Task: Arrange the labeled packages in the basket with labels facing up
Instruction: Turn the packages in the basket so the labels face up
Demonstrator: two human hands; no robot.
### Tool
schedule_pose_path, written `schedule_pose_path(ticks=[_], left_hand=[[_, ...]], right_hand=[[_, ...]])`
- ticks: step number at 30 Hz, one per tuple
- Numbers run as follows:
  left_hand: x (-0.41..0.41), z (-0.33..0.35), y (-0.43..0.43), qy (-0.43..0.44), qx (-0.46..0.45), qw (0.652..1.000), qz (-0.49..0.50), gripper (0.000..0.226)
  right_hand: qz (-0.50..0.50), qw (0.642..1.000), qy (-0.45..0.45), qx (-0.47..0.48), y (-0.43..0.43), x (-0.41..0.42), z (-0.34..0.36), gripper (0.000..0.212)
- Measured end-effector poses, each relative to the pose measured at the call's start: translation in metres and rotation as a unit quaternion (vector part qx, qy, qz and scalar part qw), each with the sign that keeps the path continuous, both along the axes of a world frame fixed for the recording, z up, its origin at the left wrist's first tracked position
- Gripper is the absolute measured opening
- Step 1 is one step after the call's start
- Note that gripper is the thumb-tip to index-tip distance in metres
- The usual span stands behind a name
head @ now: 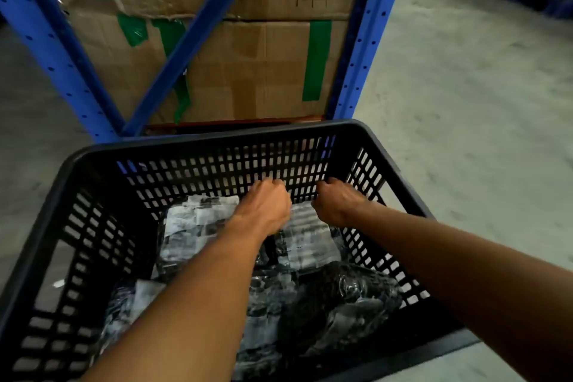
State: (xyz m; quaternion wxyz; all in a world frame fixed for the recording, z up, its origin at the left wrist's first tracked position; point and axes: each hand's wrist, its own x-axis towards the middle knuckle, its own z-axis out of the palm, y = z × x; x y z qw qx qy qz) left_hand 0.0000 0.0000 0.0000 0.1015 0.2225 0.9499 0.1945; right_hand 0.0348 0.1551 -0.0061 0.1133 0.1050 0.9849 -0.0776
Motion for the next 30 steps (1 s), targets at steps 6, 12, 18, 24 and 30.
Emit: schedule_pose_path(ticks=[6,12,18,24,30], left_hand=[[-0.002,-0.039,0.02,-0.143,-0.038,0.987,0.068,0.02],[-0.018,-0.04,0.031,-0.183,-0.134,0.972,0.06,0.04],[-0.018,-0.058,0.04,-0.305,-0.174,0.934,0.064,0.128],[-0.014,-0.056,0.037,-0.307,-0.13,0.939,0.088,0.128],[-0.013,-0.047,0.029,-0.304,-0.041,0.945,0.114,0.124]], right_hand=[[-0.117,0.984,-0.132,-0.038,0.005,-0.017,-0.035,0.06],[-0.15,0.952,-0.232,-0.131,0.008,-0.03,-0.049,0.131],[-0.174,0.93,-0.255,-0.2,0.012,-0.024,-0.055,0.141],[-0.196,0.928,-0.225,-0.224,0.006,-0.014,-0.04,0.135],[-0.208,0.935,-0.151,-0.243,-0.003,-0.002,-0.024,0.14]])
